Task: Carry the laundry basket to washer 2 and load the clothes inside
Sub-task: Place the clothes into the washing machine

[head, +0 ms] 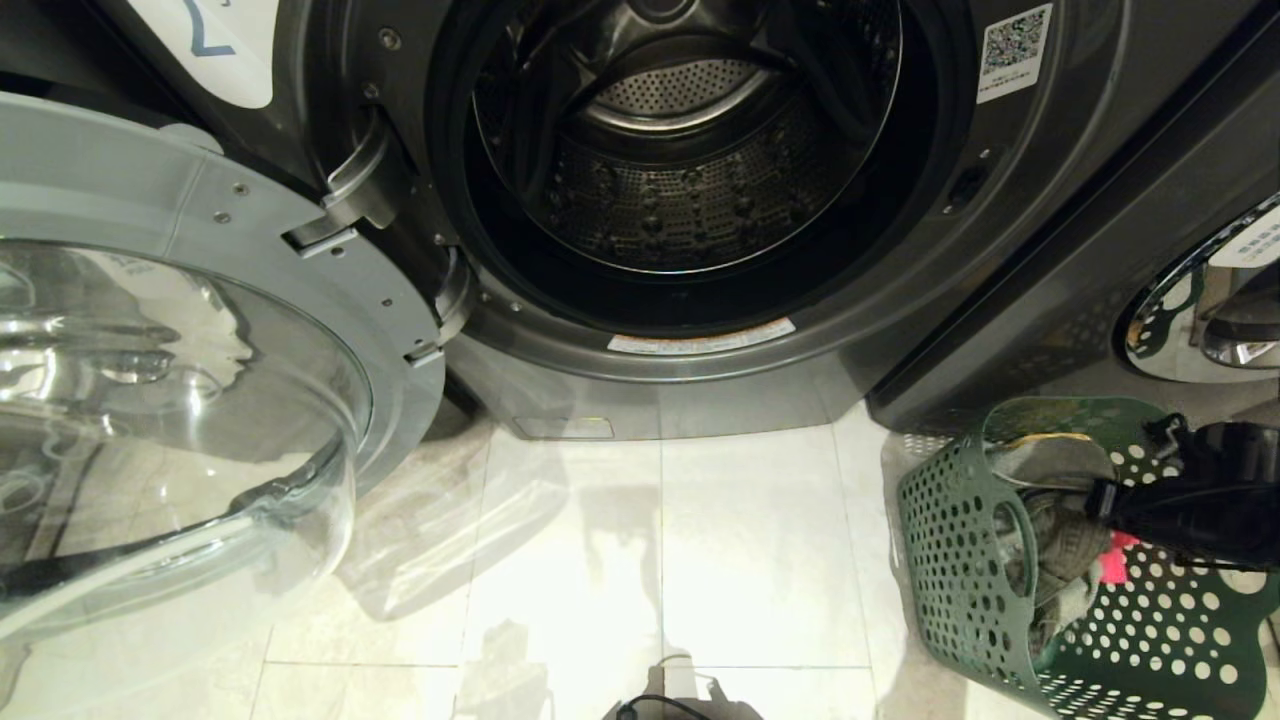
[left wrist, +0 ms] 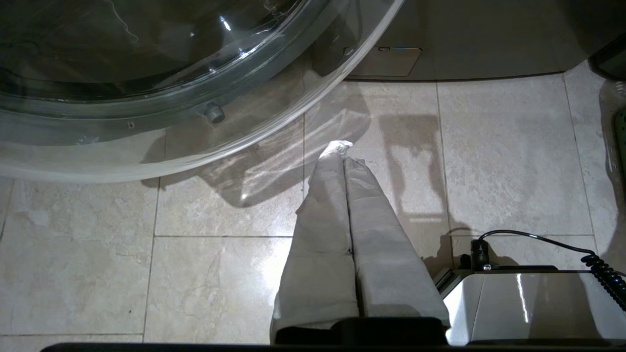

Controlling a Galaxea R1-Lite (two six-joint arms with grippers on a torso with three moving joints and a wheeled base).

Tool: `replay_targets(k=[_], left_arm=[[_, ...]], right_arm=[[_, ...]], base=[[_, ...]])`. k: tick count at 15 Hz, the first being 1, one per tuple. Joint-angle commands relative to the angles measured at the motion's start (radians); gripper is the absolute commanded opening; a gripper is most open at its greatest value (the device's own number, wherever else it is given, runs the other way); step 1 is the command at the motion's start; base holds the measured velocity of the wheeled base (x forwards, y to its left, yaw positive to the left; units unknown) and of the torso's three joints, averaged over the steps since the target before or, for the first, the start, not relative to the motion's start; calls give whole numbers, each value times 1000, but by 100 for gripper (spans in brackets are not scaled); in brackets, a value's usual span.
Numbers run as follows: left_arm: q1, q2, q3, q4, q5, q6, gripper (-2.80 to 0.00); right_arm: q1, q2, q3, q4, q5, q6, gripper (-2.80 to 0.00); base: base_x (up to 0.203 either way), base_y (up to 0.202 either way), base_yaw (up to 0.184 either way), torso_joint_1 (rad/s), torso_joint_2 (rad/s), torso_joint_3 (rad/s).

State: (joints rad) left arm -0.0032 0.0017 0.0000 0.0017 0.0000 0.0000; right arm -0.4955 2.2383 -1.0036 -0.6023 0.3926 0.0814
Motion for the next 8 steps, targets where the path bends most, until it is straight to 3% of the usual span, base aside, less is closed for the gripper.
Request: replay_targets(k=[1,8], left_arm=[[0,0,0,0,0,0,-280],[0,1,0,0,0,-1,-280]], right_arm=[[-1,-202,94,-5,2,-4,-280],[-15,-737,338,23,-52,-34,-280]], base=[[0,0,0,0,0,0],[0,0,0,0,0,0]])
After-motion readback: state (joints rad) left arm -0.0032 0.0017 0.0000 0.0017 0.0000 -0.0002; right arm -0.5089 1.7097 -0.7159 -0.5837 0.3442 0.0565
